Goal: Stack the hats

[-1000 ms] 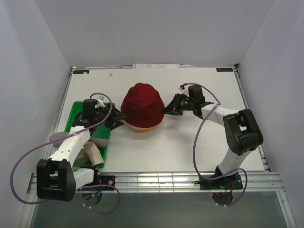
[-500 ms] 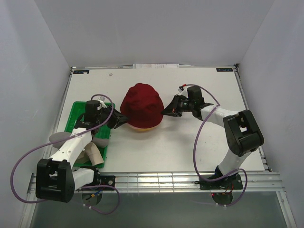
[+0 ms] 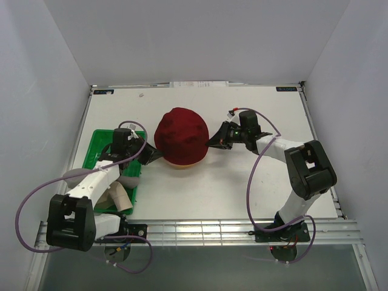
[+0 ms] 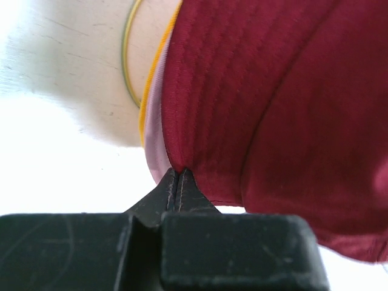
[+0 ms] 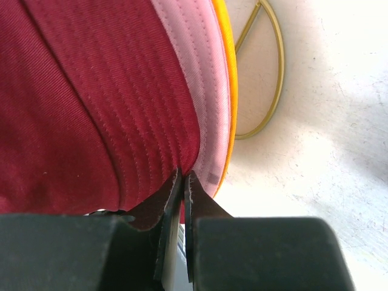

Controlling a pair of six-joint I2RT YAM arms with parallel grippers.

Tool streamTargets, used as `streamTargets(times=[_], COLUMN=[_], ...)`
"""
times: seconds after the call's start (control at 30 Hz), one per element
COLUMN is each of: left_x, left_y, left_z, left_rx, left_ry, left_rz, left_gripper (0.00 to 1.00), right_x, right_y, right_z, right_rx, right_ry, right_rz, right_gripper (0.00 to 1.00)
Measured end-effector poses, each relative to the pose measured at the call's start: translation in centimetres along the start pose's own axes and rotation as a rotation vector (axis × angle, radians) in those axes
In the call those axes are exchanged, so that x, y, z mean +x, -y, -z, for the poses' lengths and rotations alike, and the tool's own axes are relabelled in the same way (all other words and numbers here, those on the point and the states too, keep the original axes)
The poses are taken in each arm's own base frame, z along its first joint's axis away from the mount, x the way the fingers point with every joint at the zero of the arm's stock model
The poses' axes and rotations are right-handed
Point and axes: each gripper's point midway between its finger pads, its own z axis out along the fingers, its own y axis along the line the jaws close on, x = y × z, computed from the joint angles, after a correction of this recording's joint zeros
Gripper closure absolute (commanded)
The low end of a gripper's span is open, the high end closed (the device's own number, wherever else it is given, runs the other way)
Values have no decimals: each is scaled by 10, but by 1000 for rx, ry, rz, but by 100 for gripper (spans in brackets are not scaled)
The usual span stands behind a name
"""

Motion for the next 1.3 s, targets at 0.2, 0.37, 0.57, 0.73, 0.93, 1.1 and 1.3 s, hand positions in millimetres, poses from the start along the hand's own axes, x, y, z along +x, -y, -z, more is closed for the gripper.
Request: streamTargets(times=[0.2, 0.37, 0.57, 0.73, 0.93, 1.1, 1.3], left_x=[0, -2, -5, -10, -10, -12, -18], left_y=[-6, -5, 1, 3, -1, 0, 2], left_z=[-6, -5, 0, 1, -4, -6, -8], left_rx=[-37, -47, -58, -75, -98, -110, -134], left_ry=[-5, -1, -4, -2, -16, -22, -23], left_rz=[-8, -27, -52, -70, -71, -75, -84], left_gripper=[100, 100, 100, 100, 100, 100, 100], right_x=[0, 0, 1, 1, -16, -47, -97], right_y=[-2, -2, 0, 4, 9, -1, -44], right_z=[-1, -1, -1, 1, 11, 23, 29], right_rx=[-7, -7, 1, 13, 18, -7, -114], right_ry=[2, 2, -4, -5, 25, 80, 145], right_rz=[6, 6, 0, -3, -15, 12, 131], right_gripper=[92, 92, 78, 60, 56, 53, 48])
